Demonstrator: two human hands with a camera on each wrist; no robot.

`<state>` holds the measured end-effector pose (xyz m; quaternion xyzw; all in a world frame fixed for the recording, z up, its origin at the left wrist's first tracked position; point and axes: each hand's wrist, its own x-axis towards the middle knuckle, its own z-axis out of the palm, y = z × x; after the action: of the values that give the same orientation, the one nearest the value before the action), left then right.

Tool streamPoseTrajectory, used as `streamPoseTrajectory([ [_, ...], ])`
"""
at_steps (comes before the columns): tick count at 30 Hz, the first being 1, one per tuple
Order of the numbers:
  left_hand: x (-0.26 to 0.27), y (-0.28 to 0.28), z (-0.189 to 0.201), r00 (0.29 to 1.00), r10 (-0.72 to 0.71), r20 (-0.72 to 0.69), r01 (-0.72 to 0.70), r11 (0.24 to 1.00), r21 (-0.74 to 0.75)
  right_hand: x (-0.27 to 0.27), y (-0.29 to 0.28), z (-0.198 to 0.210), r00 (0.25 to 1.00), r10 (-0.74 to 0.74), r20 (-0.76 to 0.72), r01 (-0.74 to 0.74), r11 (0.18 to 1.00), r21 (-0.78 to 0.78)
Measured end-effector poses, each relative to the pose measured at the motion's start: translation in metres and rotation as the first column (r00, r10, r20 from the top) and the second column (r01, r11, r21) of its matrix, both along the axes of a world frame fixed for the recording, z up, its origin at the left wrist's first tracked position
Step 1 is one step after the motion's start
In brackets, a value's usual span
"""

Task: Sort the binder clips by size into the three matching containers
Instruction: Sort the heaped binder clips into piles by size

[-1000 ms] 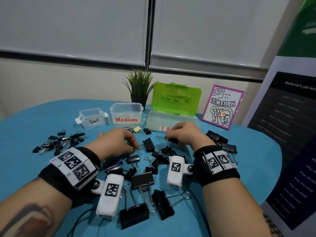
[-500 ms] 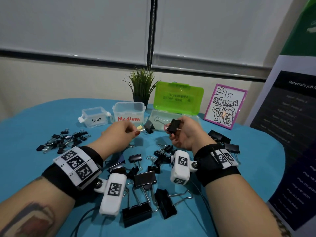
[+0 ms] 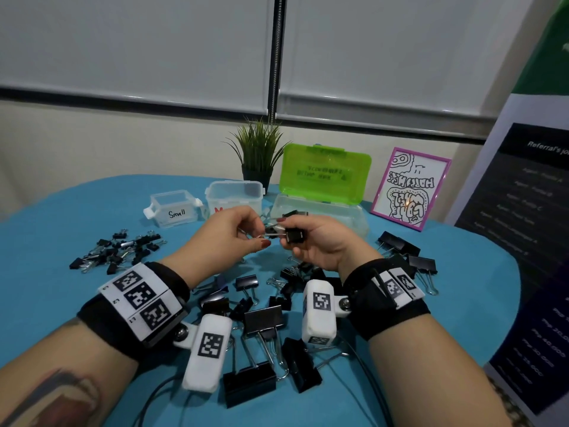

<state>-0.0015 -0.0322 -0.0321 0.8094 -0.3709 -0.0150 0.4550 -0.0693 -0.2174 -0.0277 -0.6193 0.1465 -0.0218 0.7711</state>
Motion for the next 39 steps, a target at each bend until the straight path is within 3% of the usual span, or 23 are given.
streamPoseTrajectory([
  [4, -0.007, 0.004, 0.003, 0.983, -0.162, -0.090, 0.165, 0.986, 0.025, -0.004, -0.020, 0.006, 0.960, -0.269, 0.075, 0.268, 0.963, 0.029],
  [5, -0.010, 0.006, 0.005, 0.958, -0.264, -0.111, 0.274, 0.957, 0.098, -0.005, -0.027, 0.008, 0.930, -0.355, 0.099, 0.351, 0.935, 0.057],
  [8, -0.018, 0.011, 0.012, 0.822, -0.514, -0.247, 0.569, 0.767, 0.297, -0.003, -0.051, 0.007, 0.796, -0.590, 0.134, 0.577, 0.807, 0.124],
  [12, -0.020, 0.014, 0.014, 0.787, -0.552, -0.275, 0.615, 0.662, 0.429, -0.004, -0.077, 0.005, 0.567, -0.817, 0.107, 0.813, 0.576, 0.088],
  [15, -0.021, 0.013, 0.014, 0.802, -0.538, -0.258, 0.589, 0.644, 0.487, -0.005, -0.101, -0.001, 0.439, -0.895, 0.081, 0.898, 0.439, -0.013],
  [17, -0.020, 0.014, 0.014, 0.818, -0.517, -0.250, 0.567, 0.655, 0.499, -0.009, -0.117, -0.006, 0.396, -0.917, 0.046, 0.911, 0.386, -0.146],
  [25, -0.014, 0.015, 0.010, 0.857, -0.456, -0.239, 0.514, 0.727, 0.456, -0.029, -0.132, -0.006, 0.496, -0.865, -0.076, 0.704, 0.452, -0.548],
  [30, -0.010, 0.018, 0.011, 0.896, -0.394, -0.205, 0.444, 0.774, 0.452, -0.040, -0.118, 0.005, 0.383, -0.920, -0.081, 0.609, 0.317, -0.727],
  [34, -0.009, 0.019, 0.013, 0.923, -0.341, -0.179, 0.385, 0.811, 0.441, -0.039, -0.103, 0.008, 0.426, -0.887, 0.177, 0.674, 0.181, -0.716],
  [36, -0.010, 0.019, 0.015, 0.930, -0.324, -0.175, 0.368, 0.820, 0.438, -0.038, -0.097, 0.012, 0.540, -0.785, 0.303, 0.708, 0.229, -0.668],
  [38, -0.010, 0.019, 0.015, 0.933, -0.314, -0.175, 0.359, 0.826, 0.435, -0.040, -0.085, 0.017, 0.759, -0.588, 0.280, 0.599, 0.463, -0.654],
  [39, -0.010, 0.019, 0.014, 0.935, -0.311, -0.173, 0.355, 0.827, 0.436, -0.044, -0.075, 0.021, 0.872, -0.454, 0.184, 0.443, 0.571, -0.691],
])
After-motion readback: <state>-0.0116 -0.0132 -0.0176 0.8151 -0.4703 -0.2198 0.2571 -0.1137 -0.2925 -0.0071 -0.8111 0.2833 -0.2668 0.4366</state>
